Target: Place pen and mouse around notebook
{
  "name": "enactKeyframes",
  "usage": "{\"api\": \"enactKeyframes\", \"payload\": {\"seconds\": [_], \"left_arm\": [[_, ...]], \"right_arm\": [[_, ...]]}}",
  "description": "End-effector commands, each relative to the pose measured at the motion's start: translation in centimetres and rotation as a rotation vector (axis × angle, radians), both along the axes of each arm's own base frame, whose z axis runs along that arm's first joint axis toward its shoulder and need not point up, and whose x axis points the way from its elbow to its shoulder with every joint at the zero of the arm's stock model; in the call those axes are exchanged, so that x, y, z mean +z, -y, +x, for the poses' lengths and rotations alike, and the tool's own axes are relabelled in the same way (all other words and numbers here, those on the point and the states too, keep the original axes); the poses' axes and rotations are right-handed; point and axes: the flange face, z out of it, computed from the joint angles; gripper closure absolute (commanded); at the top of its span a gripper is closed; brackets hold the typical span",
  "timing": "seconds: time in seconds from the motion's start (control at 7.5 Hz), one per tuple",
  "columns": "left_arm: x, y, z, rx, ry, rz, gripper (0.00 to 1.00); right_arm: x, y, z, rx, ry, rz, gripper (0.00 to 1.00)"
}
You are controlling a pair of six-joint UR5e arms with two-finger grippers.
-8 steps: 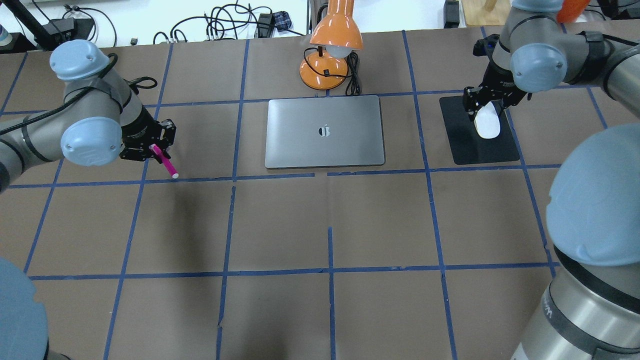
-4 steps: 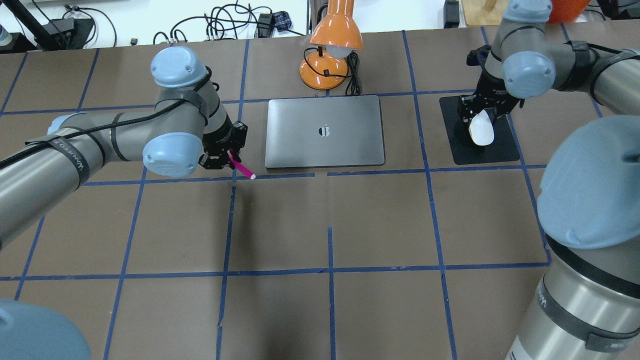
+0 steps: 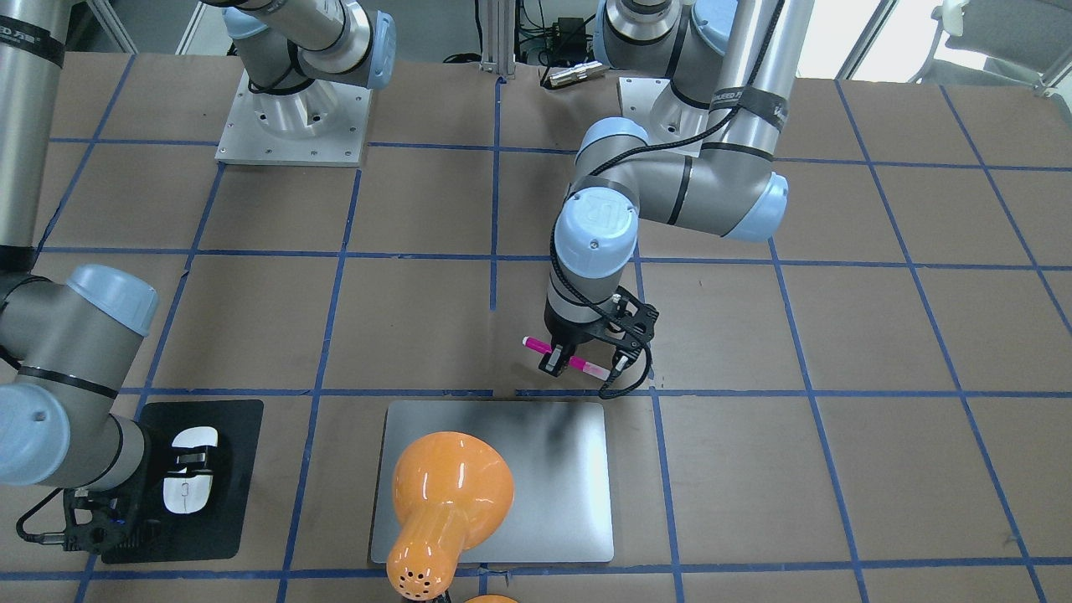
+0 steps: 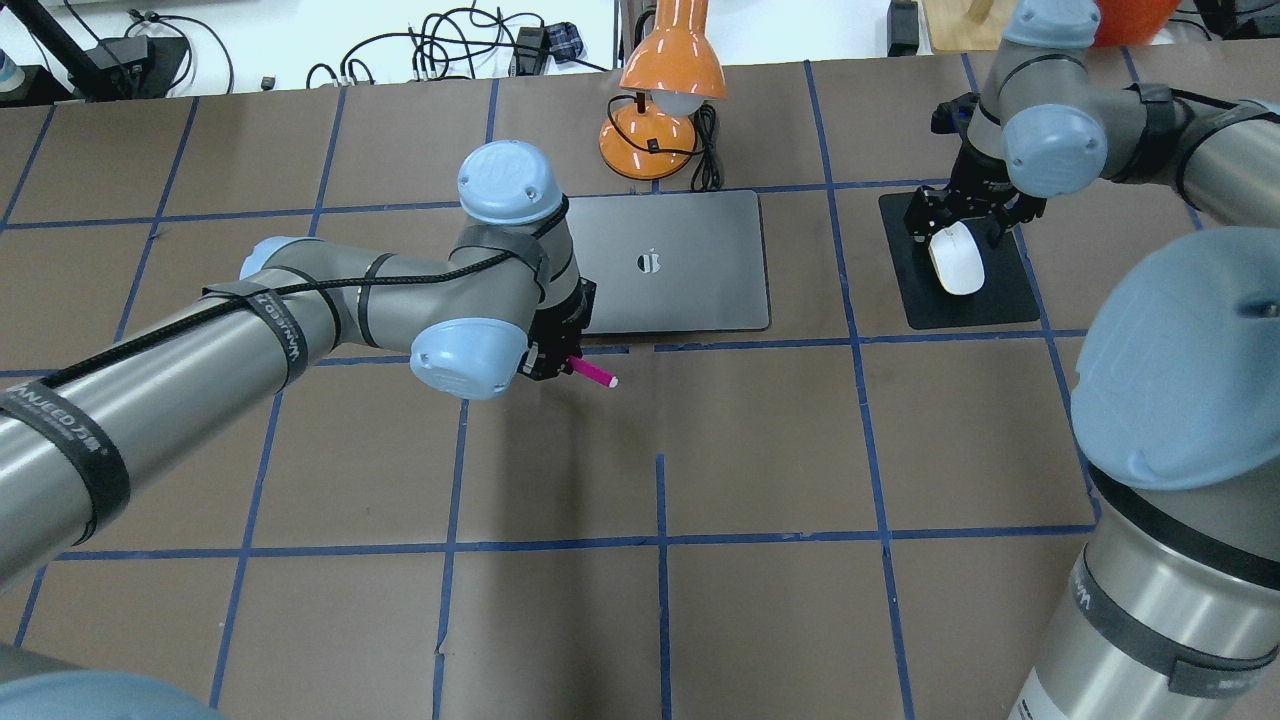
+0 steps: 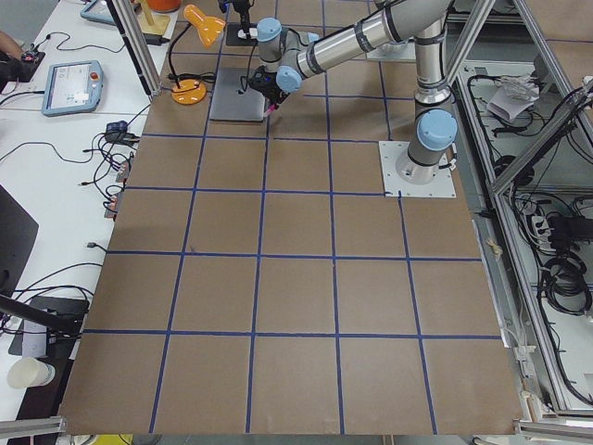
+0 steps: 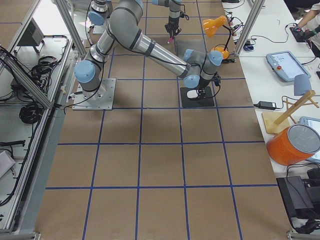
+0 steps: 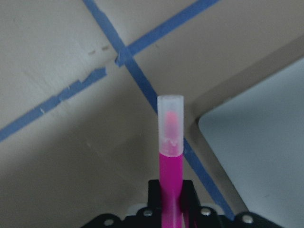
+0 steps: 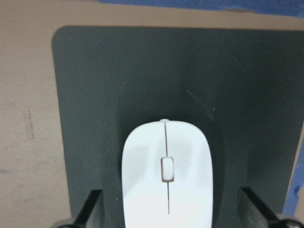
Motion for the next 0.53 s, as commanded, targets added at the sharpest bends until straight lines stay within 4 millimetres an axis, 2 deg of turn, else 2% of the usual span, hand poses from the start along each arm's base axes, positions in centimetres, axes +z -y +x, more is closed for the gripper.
{"api": "enactKeyframes", "payload": {"seconds": [0.0,0.13,0.27,0.4], "left_arm": [[-1.6,-1.6,-4.6,0.077,-0.016,-0.038,1.0],[-2.4,-2.3,-5.8,0.097,-0.011,-0.03,1.0],[-3.0,-2.6,-6.3,0.098,-0.006,-0.02,1.0],[-3.2,-3.2,-7.1,0.105,-0.004,-0.02,1.0]], "right_arm": [[3.3,1.4,0.0,0.002,-0.014,-0.04,0.0],[8.6,1.1,1.2,0.015,-0.009,-0.032,0.0],[13.0,-0.2,5.0,0.016,-0.012,-0.025,0.0],[16.7,-2.4,9.5,-0.005,-0.024,-0.029,0.0]]}}
